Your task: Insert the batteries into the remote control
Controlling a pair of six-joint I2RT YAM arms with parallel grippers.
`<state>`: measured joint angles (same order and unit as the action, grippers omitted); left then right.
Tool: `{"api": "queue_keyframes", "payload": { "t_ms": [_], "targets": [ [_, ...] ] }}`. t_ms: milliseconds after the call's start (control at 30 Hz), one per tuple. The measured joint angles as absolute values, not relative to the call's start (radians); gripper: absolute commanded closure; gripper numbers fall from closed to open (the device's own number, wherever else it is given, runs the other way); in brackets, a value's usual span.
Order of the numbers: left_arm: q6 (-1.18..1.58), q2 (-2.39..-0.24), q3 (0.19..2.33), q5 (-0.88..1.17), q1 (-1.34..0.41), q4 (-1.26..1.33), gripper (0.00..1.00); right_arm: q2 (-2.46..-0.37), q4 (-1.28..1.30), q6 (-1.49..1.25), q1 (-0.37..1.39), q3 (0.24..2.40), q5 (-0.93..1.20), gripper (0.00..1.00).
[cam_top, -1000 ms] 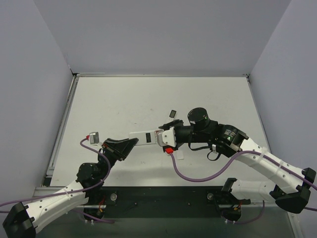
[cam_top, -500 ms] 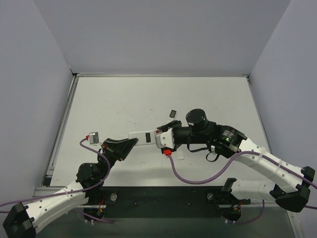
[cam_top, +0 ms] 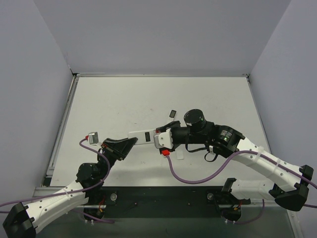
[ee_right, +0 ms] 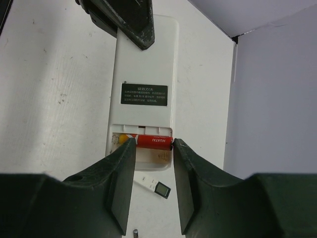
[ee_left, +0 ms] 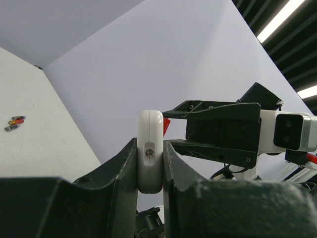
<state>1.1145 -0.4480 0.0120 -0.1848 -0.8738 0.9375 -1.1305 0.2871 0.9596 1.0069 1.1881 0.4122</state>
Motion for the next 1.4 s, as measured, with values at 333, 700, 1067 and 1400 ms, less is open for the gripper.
{"api": "queue_keyframes", "payload": {
  "t_ms": [333,700,1067,1400],
  "targets": [
    [1.092,-0.450,0.012,-0.202,-0.873,0.950,1.00,-1.131,0.259,0.950,1.016,1.186,0.400,0.82],
    [1.038,-0.493,0.011,-0.207,-0.867,0.998,1.00,-1.156,0.216,0.916,1.016,1.169,0.374,0.90],
    [0.996,-0.493,0.010,-0.224,-0.862,0.992,1.00,-1.161,0.124,0.802,1.000,1.126,0.354,0.82],
    [1.038,-0.396,0.011,-0.224,-0.869,0.786,1.00,-1.126,0.072,0.479,1.003,1.077,0.336,0.49]
  ]
}}
